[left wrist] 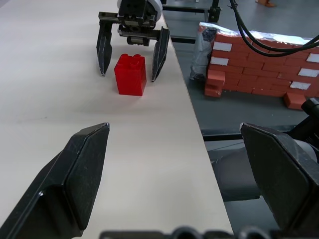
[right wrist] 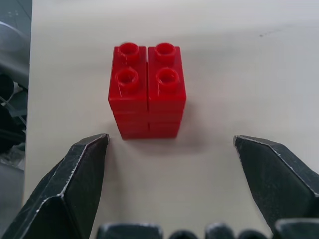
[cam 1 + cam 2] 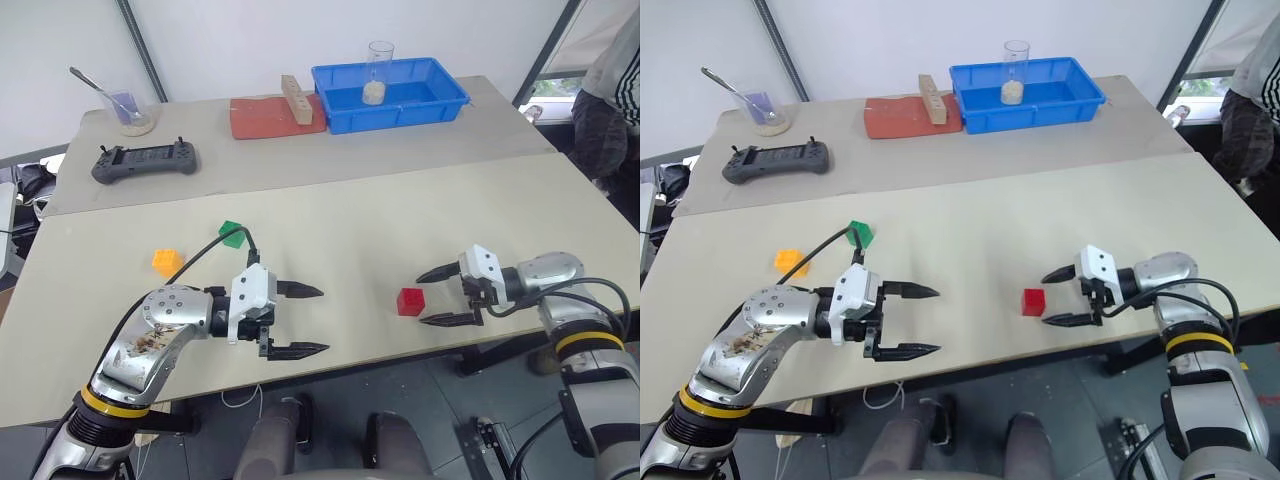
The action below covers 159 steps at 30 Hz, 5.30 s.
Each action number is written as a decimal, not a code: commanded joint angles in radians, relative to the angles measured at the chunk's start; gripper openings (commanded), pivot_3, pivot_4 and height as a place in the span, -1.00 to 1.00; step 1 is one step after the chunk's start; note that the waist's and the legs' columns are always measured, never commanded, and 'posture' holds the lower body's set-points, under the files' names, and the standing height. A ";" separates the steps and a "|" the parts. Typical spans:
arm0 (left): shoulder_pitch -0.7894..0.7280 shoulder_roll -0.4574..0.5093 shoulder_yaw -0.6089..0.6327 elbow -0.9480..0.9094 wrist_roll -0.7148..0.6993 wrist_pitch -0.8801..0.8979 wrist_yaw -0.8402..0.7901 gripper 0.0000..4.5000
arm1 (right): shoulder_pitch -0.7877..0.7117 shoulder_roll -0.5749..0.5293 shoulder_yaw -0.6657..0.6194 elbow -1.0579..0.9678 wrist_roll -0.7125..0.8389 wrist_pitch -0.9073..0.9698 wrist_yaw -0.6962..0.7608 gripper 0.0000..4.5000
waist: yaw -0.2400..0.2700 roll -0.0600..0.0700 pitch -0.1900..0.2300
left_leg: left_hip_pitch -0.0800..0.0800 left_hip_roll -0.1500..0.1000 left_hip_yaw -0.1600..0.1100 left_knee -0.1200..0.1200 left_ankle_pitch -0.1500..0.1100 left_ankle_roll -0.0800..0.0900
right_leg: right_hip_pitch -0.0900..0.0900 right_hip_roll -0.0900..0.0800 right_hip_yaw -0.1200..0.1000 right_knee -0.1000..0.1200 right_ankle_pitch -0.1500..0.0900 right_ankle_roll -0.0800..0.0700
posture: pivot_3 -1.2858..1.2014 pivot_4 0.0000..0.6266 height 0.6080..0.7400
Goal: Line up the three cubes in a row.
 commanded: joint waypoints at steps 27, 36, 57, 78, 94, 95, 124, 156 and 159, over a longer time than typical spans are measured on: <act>0.009 -0.411 0.260 0.398 0.343 -0.271 0.920 1.00 | -0.021 0.026 -0.230 -1.264 0.533 1.227 -0.800 1.00 | 0.052 -0.001 0.001 | -0.010 0.000 0.007 0.000 0.000 -0.001 | -0.013 -0.017 -0.021 0.000 0.009 0.001 | 0.03 -0.52 1.00; -0.183 -0.411 0.261 0.695 0.335 -0.362 0.880 1.00 | -0.019 0.021 -0.227 -1.270 0.533 1.224 -0.826 1.00 | 0.050 -0.001 0.001 | -0.012 0.003 0.010 0.003 0.000 0.000 | -0.015 -0.016 -0.024 -0.001 0.013 0.002 | 0.03 -0.52 1.00; -0.145 -0.243 0.071 0.422 0.146 -0.258 0.298 -0.42 | 0.134 -0.122 -0.283 -1.270 0.508 1.121 -0.692 1.00 | 0.049 -0.002 0.001 | -0.016 0.006 0.011 0.004 0.000 0.000 | -0.016 -0.014 -0.027 -0.002 0.013 0.001 | 0.03 -0.52 1.00; -0.170 -0.318 -0.164 0.537 0.271 -0.420 0.072 -0.42 | 0.446 -0.276 -0.371 -1.328 0.475 0.961 -0.526 1.00 | 0.049 -0.002 0.001 | -0.015 0.014 0.013 0.010 -0.002 0.002 | -0.015 -0.013 -0.028 -0.004 0.014 0.000 | 0.03 -0.52 1.00; -0.187 -0.393 -0.172 0.603 0.318 -0.451 0.132 0.59 | 0.412 -0.261 -0.342 -1.303 0.467 0.954 -0.542 1.00 | 0.049 -0.002 0.001 | -0.016 0.014 0.013 0.014 -0.004 0.004 | -0.014 -0.012 -0.028 -0.004 0.014 0.001 | 0.03 -0.52 1.00; -0.185 -0.390 -0.171 0.600 0.317 -0.451 0.130 0.83 | 0.410 -0.259 -0.339 -1.301 0.466 0.953 -0.542 1.00 | 0.049 -0.002 0.001 | -0.016 0.014 0.013 0.015 -0.004 0.004 | -0.014 -0.012 -0.028 -0.003 0.014 0.001 | 0.03 -0.52 1.00; 0.298 -0.409 0.469 0.088 0.316 -0.156 0.941 0.98 | -0.063 0.015 -0.115 -1.207 0.537 1.096 -0.642 1.00 | 0.039 -0.002 0.001 | -0.016 0.015 0.015 0.012 -0.006 0.003 | -0.017 -0.013 -0.027 -0.002 0.014 0.000 | 0.03 -0.52 1.00; 0.070 -0.304 0.486 0.407 0.292 -0.163 0.984 -0.39 | -0.102 0.023 -0.135 -1.233 0.539 1.144 -0.692 1.00 | 0.044 -0.002 0.001 | -0.016 0.015 0.020 0.007 -0.006 0.001 | -0.023 -0.014 -0.027 -0.002 0.016 -0.002 | 0.03 -0.52 1.00; 0.050 -0.279 0.445 0.386 0.274 -0.175 0.894 -0.39 | -0.082 0.003 -0.151 -1.241 0.538 1.142 -0.692 1.00 | 0.046 -0.002 0.001 | -0.016 0.015 0.020 0.007 -0.006 0.001 | -0.023 -0.014 -0.027 -0.002 0.015 -0.002 | 0.03 -0.52 1.00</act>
